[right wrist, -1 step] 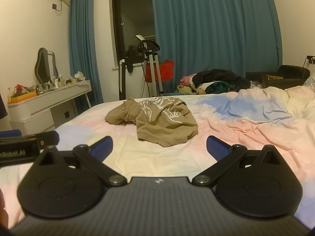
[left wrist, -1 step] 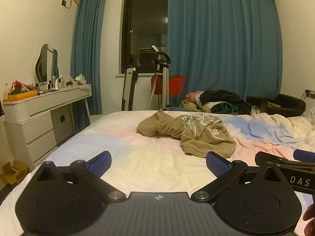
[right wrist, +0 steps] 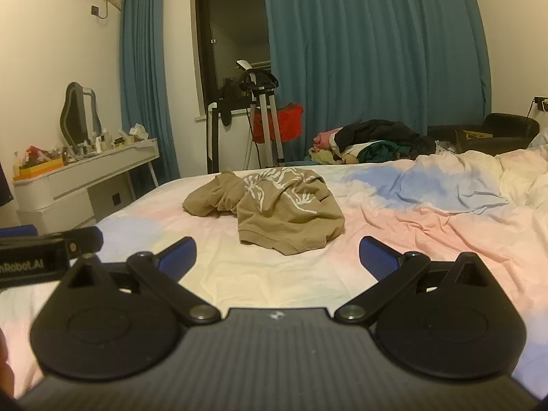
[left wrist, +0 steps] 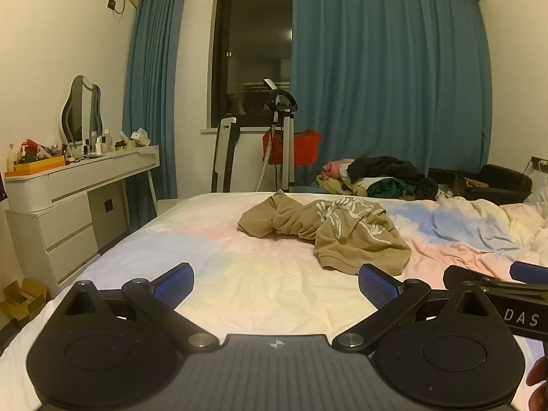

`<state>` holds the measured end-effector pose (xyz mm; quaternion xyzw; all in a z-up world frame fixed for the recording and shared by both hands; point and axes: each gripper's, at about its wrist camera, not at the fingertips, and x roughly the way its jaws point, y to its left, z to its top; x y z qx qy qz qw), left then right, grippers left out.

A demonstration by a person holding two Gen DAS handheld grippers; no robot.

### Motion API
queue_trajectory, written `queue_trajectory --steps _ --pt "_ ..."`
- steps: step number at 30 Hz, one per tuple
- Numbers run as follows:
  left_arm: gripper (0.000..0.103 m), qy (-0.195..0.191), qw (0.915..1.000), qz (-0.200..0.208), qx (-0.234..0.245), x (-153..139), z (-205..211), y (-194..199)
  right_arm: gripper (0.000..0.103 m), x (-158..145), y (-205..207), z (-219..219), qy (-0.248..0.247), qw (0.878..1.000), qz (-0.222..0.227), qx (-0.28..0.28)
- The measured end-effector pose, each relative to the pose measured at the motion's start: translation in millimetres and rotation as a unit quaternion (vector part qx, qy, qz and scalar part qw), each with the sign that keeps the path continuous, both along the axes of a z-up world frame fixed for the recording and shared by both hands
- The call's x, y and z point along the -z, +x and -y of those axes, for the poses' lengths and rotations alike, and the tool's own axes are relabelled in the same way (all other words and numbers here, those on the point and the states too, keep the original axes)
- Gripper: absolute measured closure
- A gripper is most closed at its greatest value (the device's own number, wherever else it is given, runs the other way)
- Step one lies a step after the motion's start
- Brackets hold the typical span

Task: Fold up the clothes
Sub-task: 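Move both grippers toward the crumpled khaki T-shirt on the bed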

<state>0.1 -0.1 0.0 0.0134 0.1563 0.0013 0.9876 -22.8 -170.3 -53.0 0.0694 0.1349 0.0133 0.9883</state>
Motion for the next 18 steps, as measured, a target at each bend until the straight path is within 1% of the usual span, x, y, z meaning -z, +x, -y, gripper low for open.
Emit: queue_trajectory --steps 11,18 --pt "0.000 0.000 1.0000 0.000 -0.002 -0.2 1.2 1.4 0.000 2.7 3.2 -2.8 -0.014 1.000 -0.001 0.001" --pt "0.000 -0.002 1.0000 0.000 -0.001 1.6 0.5 2.1 0.000 0.8 3.6 -0.4 -0.005 1.000 0.003 0.001"
